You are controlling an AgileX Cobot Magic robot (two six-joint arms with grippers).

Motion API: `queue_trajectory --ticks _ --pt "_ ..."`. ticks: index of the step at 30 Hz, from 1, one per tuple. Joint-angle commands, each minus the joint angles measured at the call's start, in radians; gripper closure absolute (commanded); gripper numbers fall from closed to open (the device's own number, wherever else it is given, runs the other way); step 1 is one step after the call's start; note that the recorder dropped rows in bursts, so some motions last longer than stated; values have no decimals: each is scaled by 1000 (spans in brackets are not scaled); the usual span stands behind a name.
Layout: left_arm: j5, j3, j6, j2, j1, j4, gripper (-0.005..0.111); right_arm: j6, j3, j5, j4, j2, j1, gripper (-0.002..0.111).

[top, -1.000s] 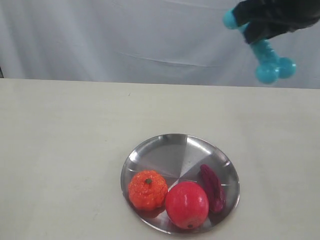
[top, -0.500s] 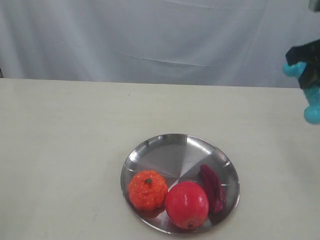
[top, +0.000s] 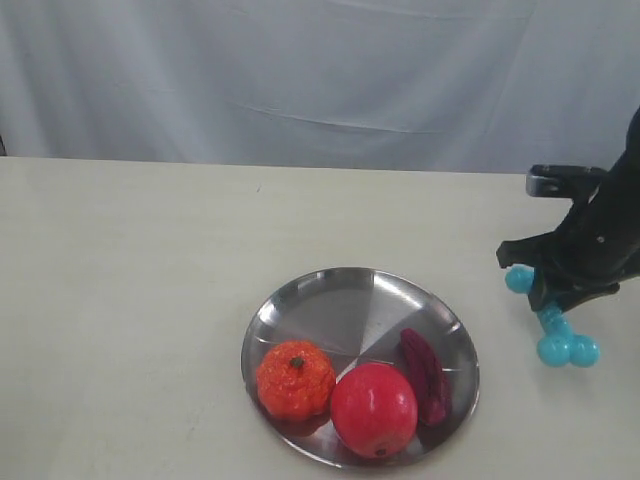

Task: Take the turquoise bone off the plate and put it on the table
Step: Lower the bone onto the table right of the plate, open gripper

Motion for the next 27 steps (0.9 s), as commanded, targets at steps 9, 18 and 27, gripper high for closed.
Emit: queue_trajectory --ticks 9,18,27 --pt "-5 3 -4 -1 0 0 107 6 1 -90 30 154 -4 108" --pt "-5 3 -4 -1 0 0 107 -27 1 -83 30 138 -4 69" --pt "-5 3 -4 -1 0 0 107 -27 -1 -58 30 -77 -4 68"
